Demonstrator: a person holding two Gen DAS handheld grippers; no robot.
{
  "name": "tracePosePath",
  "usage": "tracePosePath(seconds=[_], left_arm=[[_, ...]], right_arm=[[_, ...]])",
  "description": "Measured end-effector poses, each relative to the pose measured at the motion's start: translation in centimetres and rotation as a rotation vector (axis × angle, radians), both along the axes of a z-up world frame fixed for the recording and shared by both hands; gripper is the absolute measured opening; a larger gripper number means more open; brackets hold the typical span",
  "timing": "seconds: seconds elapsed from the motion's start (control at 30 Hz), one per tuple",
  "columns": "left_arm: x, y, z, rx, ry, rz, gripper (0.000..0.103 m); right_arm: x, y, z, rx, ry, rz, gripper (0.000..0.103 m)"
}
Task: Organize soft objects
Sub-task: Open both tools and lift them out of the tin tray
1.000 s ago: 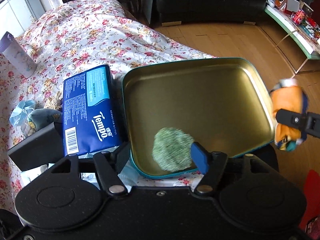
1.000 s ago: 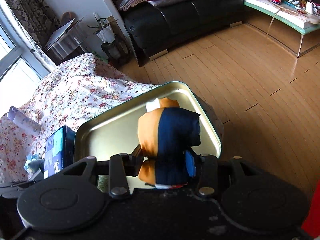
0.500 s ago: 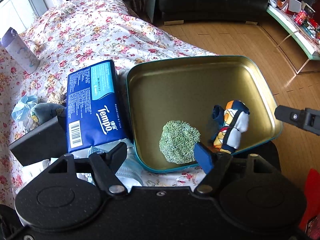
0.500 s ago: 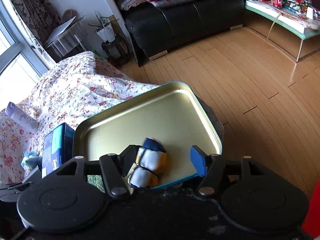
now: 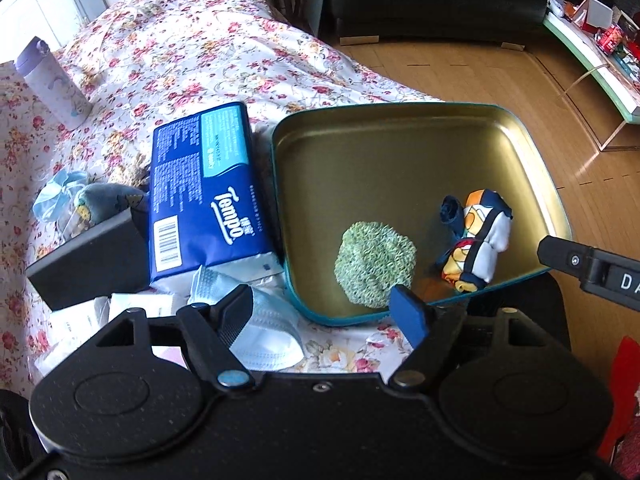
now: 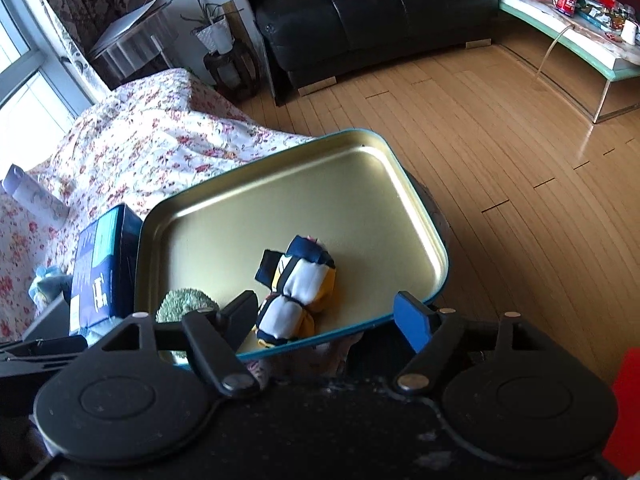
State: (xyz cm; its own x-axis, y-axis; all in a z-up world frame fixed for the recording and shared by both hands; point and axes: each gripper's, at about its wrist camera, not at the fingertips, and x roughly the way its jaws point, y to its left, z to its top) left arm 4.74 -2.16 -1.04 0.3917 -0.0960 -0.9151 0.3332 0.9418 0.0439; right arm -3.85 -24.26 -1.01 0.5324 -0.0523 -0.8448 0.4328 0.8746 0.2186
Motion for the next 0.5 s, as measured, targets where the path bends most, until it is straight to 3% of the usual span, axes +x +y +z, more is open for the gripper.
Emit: tracePosePath(seconds=[0.5], left_arm=[[-1.1,5.3,0.2,0.019,-0.023,0.106,0.072]], right_arm=[[0.0,2.5,-0.3,-0.030,0.062,0.071,0.088]])
